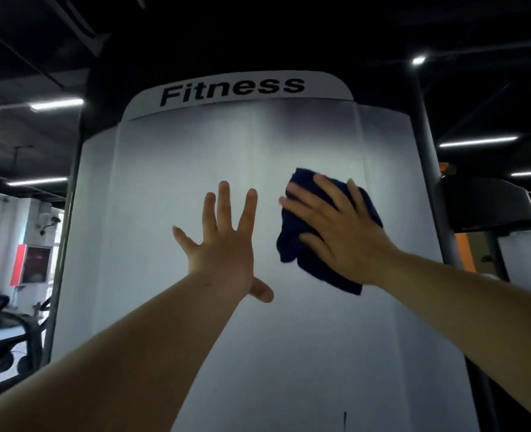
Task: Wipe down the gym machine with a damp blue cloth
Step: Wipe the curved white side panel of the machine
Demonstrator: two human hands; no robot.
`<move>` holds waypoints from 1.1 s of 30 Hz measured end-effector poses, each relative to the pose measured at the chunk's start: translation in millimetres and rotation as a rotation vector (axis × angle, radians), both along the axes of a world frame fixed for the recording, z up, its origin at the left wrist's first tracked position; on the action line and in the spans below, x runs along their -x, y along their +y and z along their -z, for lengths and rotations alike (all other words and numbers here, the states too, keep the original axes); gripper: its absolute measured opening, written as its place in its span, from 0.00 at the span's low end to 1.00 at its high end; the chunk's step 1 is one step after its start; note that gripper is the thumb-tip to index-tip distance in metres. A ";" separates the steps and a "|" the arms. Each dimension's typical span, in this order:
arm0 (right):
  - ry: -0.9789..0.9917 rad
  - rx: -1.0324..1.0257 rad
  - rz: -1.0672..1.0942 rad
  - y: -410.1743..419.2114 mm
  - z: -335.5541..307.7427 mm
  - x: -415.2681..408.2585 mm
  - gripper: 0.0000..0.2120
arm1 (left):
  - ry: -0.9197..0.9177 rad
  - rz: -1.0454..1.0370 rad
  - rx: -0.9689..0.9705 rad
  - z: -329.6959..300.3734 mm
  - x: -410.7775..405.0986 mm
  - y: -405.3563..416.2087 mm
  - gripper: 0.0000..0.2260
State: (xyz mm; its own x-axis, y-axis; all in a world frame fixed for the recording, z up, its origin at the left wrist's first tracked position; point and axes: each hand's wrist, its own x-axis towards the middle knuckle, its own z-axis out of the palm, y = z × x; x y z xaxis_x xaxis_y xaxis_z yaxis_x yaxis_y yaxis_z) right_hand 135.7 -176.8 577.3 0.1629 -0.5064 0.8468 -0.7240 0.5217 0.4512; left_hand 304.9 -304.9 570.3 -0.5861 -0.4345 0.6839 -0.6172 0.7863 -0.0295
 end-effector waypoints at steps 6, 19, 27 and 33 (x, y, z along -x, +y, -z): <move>-0.125 0.213 -0.093 -23.6 2.1 -23.0 0.28 | 0.038 0.062 -0.065 2.3 -3.2 1.7 0.68; 0.085 -0.089 -0.012 -31.4 26.2 -32.9 0.25 | 0.082 0.086 -0.113 17.2 -13.3 -19.1 0.72; -0.002 0.078 -0.018 -45.9 -3.1 -43.4 0.27 | 0.091 0.062 -0.222 26.9 -15.2 -25.2 0.71; 0.230 -0.355 0.005 -26.3 -13.5 -34.1 0.24 | 0.095 0.045 -0.213 36.8 -27.0 -35.8 0.71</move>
